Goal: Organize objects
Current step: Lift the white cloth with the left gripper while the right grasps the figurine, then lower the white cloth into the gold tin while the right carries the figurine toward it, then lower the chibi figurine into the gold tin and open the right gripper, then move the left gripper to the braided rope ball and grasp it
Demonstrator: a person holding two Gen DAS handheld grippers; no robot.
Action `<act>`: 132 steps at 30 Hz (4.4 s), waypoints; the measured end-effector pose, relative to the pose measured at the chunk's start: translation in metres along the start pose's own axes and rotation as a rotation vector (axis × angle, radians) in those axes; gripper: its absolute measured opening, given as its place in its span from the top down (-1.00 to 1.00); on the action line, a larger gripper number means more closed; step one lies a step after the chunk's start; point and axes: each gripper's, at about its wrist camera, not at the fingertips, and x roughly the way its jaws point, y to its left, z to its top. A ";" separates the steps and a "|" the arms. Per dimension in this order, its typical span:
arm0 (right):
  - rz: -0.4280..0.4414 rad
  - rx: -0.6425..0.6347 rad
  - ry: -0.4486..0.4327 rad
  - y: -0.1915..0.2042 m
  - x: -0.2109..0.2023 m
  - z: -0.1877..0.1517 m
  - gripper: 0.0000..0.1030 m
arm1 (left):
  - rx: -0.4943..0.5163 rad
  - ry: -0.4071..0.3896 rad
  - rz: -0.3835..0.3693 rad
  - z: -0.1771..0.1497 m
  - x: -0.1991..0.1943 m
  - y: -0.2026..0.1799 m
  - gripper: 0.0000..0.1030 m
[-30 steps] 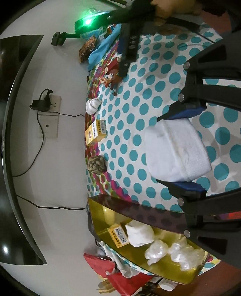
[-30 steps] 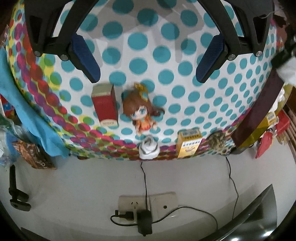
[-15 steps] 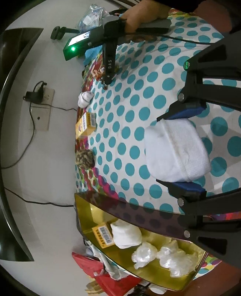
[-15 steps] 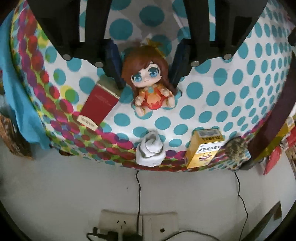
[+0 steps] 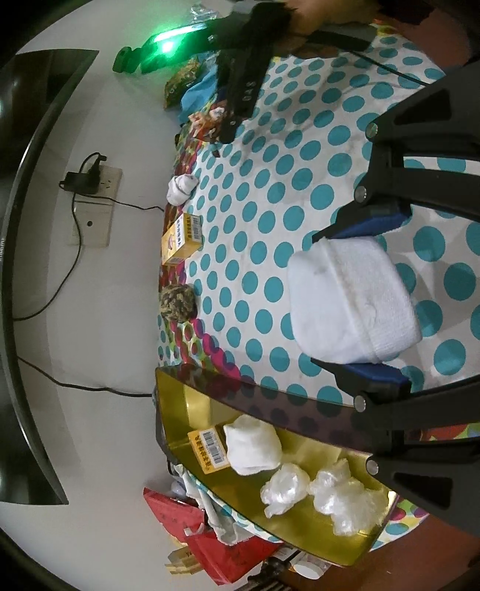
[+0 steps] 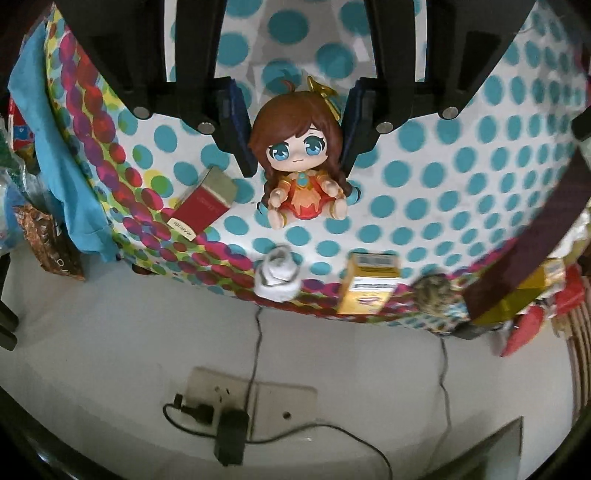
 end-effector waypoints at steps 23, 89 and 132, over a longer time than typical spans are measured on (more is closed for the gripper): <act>0.152 0.061 -0.001 0.032 -0.034 -0.058 0.21 | -0.145 -0.042 0.210 0.021 -0.029 0.126 -0.10; 0.409 -0.333 0.078 0.354 0.004 0.037 0.20 | -0.168 -0.077 0.178 -0.096 -0.084 0.166 -0.68; -0.014 0.399 0.078 -0.079 0.057 -0.008 -0.94 | 0.101 -0.057 0.124 0.111 0.110 -0.012 -0.68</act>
